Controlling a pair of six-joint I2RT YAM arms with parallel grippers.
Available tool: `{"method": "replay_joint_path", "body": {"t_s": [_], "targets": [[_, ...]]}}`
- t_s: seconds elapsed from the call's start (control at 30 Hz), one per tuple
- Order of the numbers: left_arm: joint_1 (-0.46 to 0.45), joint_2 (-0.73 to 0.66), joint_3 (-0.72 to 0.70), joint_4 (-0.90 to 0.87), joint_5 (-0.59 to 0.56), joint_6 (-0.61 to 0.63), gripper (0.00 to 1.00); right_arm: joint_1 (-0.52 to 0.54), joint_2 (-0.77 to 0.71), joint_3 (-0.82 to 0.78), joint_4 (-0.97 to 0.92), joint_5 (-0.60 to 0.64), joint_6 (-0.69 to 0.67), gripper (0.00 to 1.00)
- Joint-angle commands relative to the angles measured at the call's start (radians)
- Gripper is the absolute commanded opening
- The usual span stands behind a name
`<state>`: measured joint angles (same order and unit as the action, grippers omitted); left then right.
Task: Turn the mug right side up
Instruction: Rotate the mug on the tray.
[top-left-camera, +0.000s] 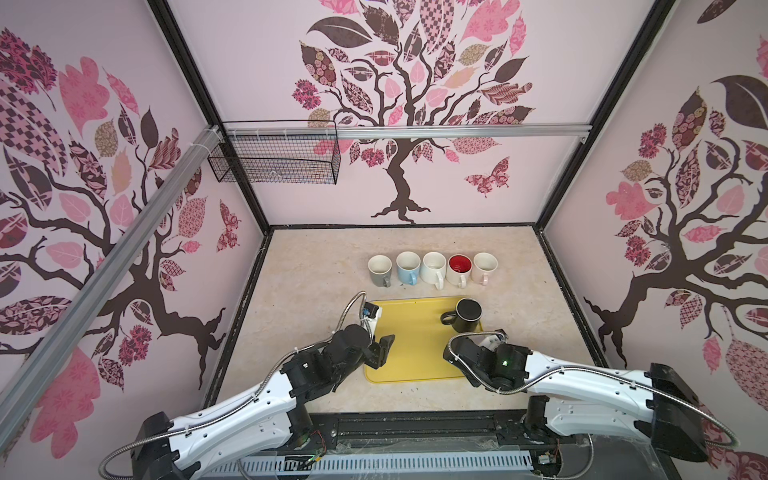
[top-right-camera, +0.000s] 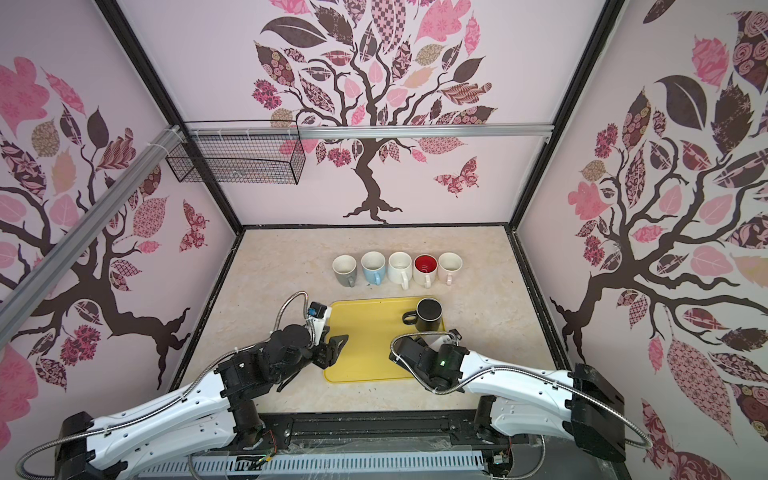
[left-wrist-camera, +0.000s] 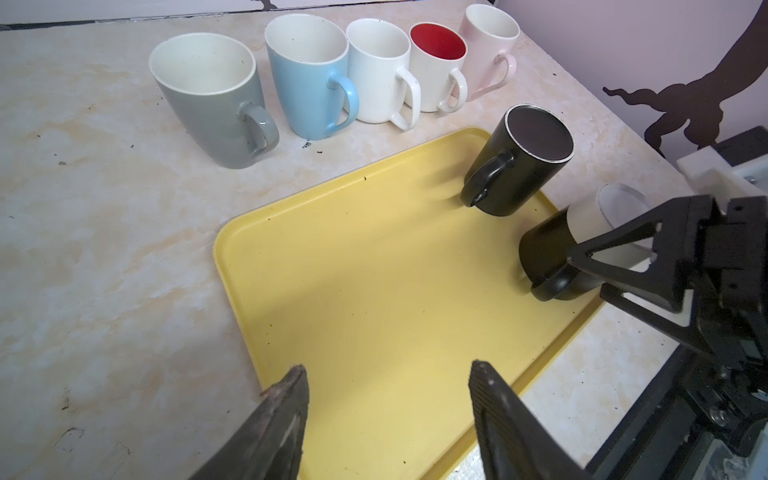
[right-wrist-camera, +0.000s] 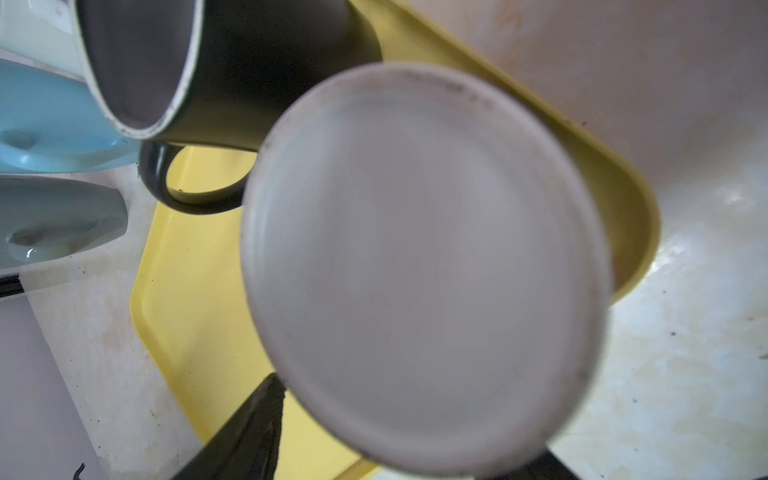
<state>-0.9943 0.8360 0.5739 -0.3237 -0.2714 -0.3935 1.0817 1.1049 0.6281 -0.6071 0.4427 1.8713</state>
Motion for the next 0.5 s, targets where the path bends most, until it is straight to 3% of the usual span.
{"method": "replay_joint_path", "body": {"t_s": [0.0,0.33,0.47], "targets": [[0.005,0.004,-0.026,0.031,0.006,-0.007,0.65,-0.021,0.005,-0.017,0.017,0.000,0.082,0.68],[0.005,0.027,-0.030,0.047,0.026,-0.010,0.65,-0.048,0.037,-0.073,0.093,-0.039,0.059,0.65],[0.005,0.028,-0.026,0.048,0.029,-0.010,0.65,-0.049,0.018,-0.069,0.042,-0.040,0.040,0.61]]}}
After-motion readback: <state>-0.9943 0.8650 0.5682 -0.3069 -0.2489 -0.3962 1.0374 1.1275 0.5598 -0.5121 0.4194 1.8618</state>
